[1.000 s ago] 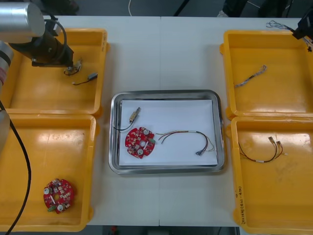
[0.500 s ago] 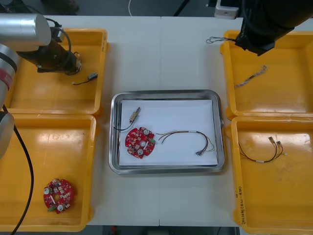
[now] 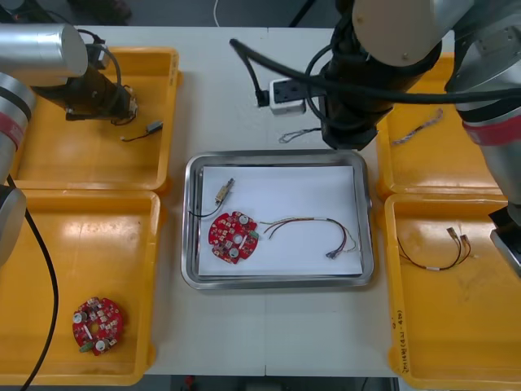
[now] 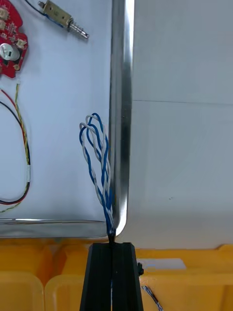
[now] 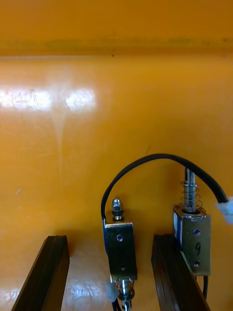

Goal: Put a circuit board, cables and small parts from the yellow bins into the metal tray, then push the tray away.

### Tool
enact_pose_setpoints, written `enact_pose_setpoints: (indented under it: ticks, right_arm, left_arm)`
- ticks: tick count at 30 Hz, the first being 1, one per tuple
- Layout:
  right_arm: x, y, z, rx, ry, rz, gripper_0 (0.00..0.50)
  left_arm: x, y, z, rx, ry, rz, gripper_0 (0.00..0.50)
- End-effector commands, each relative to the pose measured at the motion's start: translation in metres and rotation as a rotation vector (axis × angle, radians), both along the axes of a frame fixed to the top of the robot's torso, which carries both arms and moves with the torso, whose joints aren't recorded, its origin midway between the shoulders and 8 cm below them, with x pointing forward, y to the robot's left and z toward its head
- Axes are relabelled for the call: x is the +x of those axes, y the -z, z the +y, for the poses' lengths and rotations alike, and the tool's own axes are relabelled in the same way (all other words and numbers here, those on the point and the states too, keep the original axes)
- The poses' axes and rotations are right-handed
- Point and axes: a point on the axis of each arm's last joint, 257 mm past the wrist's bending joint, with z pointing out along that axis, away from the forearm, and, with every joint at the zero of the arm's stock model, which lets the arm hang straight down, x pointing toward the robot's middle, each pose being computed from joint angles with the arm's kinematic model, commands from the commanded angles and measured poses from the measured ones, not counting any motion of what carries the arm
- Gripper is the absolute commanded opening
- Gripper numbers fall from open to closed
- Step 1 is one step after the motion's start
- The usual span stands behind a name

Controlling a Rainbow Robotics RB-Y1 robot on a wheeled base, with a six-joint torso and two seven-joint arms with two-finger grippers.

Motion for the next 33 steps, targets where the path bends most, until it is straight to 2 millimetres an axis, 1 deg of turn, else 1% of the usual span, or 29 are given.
enact_pose_setpoints:
  ticks: [1,3,6,11,12,14,21,26,28,33]
  right_arm:
    - [-0.011,0.023,0.011,-0.072,-0.003,0.003,0.0]
    - [-0.014,0.036,0.008,-0.101,0.001,0.02,0.0]
    - [-0.014,0.06,0.013,-0.105,-0.001,0.028,0.0]
    - [-0.011,0.079,0.018,-0.091,-0.004,0.01,0.0]
    - [-0.011,0.084,0.019,-0.087,-0.002,0.011,0.0]
    - [-0.009,0.09,0.019,-0.08,0.005,0.009,0.0]
    - [0.007,0.117,0.014,-0.031,0.049,0.039,0.0]
    - [0.017,0.129,0.014,-0.035,0.057,0.021,0.0]
    - [0.018,0.134,0.012,-0.051,0.06,0.013,0.0]
    - [0.015,0.141,0.01,-0.058,0.069,0.031,0.0]
  left_arm:
    - [0.011,-0.013,-0.019,0.095,0.148,-0.041,0.002]
    - [0.011,-0.012,-0.019,0.095,0.149,-0.039,0.0]
    - [0.011,-0.012,-0.019,0.094,0.149,-0.039,0.0]
    - [0.01,-0.012,-0.018,0.091,0.147,-0.036,0.0]
    - [0.01,-0.014,-0.015,0.087,0.141,-0.036,0.0]
    - [0.009,-0.018,-0.015,0.08,0.14,-0.037,0.0]
    - [-0.005,-0.048,-0.006,0.075,0.142,-0.006,0.0]
    - [-0.012,-0.069,0.0,0.072,0.138,-0.001,0.0]
    - [-0.016,-0.077,0.005,0.072,0.134,0.002,0.0]
    - [-0.024,-0.093,0.009,0.078,0.131,0.008,0.0]
